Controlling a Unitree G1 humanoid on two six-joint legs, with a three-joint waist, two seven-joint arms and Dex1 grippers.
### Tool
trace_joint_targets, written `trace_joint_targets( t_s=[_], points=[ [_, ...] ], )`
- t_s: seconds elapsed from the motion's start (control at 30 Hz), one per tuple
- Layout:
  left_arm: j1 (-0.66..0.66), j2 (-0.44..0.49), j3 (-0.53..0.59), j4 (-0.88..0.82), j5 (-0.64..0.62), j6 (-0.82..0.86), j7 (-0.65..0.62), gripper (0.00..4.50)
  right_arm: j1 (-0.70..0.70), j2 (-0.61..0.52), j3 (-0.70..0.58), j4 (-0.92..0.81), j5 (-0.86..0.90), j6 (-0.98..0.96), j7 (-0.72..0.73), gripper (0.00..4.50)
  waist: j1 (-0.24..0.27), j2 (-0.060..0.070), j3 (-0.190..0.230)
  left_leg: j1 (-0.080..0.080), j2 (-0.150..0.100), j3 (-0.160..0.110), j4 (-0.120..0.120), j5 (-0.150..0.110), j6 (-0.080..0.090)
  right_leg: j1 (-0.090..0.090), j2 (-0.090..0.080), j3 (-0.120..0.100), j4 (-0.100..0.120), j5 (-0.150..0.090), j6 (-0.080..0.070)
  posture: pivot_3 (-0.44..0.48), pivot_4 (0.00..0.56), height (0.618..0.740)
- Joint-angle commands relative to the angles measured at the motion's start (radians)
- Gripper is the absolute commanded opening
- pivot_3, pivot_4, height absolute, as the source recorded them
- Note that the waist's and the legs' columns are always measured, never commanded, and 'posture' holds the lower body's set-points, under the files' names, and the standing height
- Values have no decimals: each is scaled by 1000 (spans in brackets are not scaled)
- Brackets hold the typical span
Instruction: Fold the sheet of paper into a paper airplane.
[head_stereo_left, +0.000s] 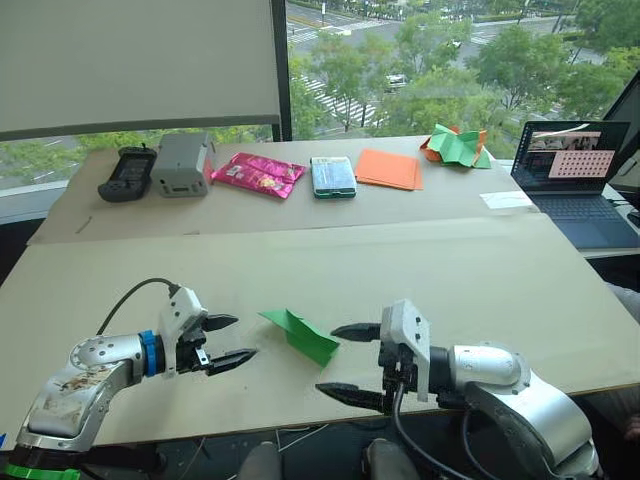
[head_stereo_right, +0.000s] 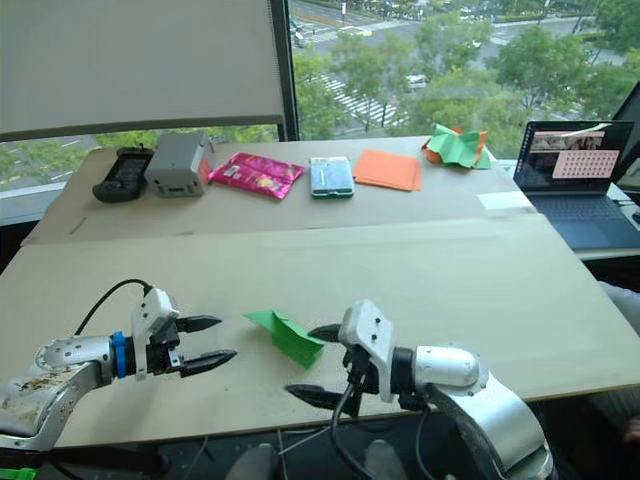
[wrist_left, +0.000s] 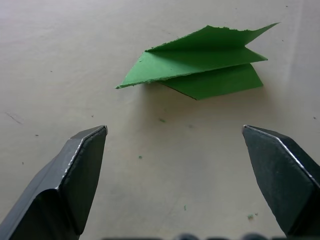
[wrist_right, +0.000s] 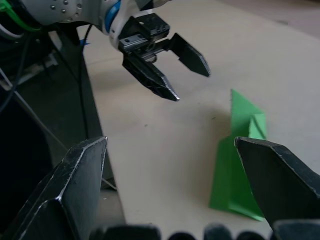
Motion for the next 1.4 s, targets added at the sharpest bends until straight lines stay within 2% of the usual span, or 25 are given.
trace_joint_targets(
  t_s=[0.03,0.2,0.3,0.4,0.8,1.0,1.1,1.4],
  points=[
    [-7,6,5,-51,-23,11,-4,4475,-61,46,28,73,54,25,-26,4500,3,0,0,0,0,1,0,0,0,-1,0,0,0,1,-1,0,150,706],
    [2,1,2,-80,-29,16,3,4475,-130,76,103,260,-50,-51,-86,4500,8,-3,-2,1,0,2,1,1,1,-6,0,0,10,7,-5,0,150,706],
    [0,-5,7,-95,-38,22,13,4475,-148,64,106,316,-75,-89,-90,4500,11,-3,-4,1,0,2,1,2,3,-6,2,1,11,22,-2,0,150,706],
    [-6,-6,10,-95,-42,20,15,4475,-166,68,91,357,-82,-115,-98,4500,10,-3,-5,2,2,-1,0,2,4,-6,6,2,11,24,-1,0,150,706],
    [-36,-23,-33,-85,-30,1,21,4475,-231,87,76,376,-121,-161,-161,4500,5,-3,-5,2,2,-2,1,3,4,-6,9,4,11,24,-1,0,150,706],
    [-43,-24,-44,-74,-24,-9,23,4475,-244,78,103,414,-163,-180,-171,4500,5,-2,-5,2,2,-2,1,7,11,-5,10,5,12,24,-1,0,150,706],
    [-43,-24,-43,-77,-24,-7,25,4500,-234,74,124,417,-182,-195,-165,3656,5,-2,-5,2,2,-2,1,7,12,-5,10,5,12,24,-1,0,150,706],
    [-36,-24,-39,-96,-29,5,33,4500,-214,58,189,449,-275,-263,-166,510,5,-2,-6,3,2,-2,1,7,12,-4,10,5,13,24,-1,0,150,706]
  ],
)
